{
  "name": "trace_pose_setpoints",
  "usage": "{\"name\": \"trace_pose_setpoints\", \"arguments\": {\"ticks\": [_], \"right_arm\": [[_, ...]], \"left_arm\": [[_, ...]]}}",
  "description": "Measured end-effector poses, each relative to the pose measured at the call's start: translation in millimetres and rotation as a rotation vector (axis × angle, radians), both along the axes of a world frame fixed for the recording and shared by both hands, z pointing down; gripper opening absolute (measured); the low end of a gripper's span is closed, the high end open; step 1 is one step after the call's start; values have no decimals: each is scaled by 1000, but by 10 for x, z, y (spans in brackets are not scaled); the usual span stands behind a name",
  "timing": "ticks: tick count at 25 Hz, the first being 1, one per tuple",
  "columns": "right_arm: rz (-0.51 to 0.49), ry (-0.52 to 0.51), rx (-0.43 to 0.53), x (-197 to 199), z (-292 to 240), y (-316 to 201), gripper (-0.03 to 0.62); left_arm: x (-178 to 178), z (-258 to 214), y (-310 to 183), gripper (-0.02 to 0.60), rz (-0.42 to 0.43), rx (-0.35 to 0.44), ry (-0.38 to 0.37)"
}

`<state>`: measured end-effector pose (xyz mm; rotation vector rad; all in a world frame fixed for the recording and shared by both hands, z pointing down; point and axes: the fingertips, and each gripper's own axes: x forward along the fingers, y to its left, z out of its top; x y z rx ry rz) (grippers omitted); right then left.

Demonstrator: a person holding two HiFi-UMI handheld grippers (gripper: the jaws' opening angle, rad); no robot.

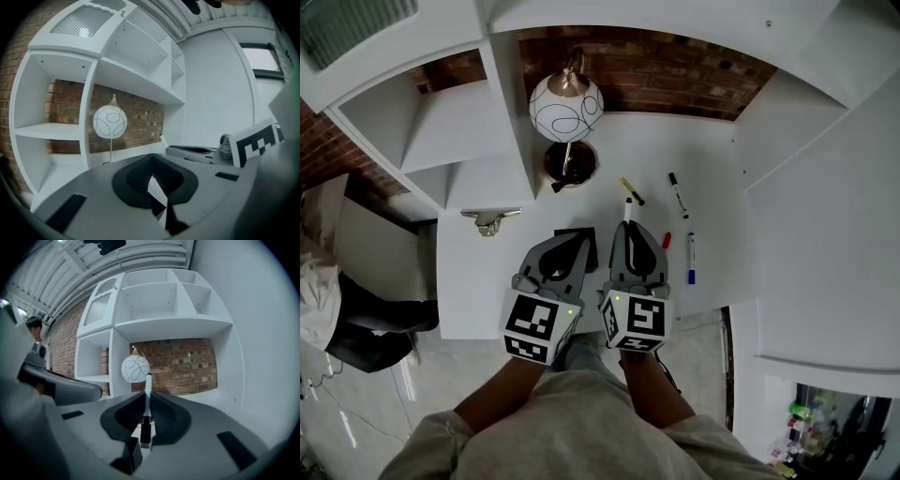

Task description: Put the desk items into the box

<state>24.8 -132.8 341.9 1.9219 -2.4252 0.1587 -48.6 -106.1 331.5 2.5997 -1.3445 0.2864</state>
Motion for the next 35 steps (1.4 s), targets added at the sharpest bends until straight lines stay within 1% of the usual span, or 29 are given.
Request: {"name": "trace_pose_setpoints", "arguments": {"ticks": [9, 20, 31, 35], "right_arm": [[-93, -6, -7, -391, 92, -59, 48], [-168, -3, -32, -724, 273, -129, 48], [-242, 86, -156, -966, 780, -202, 48], [-270, 160, -190, -1061, 891, -201, 48]], "left_arm": [[-275, 72, -36, 8, -57, -16, -6], [-536, 179, -10, 8, -110, -45, -7], [-637, 301, -41, 8, -138, -73, -2], [-656, 313, -68, 8, -145, -76, 5]]}}
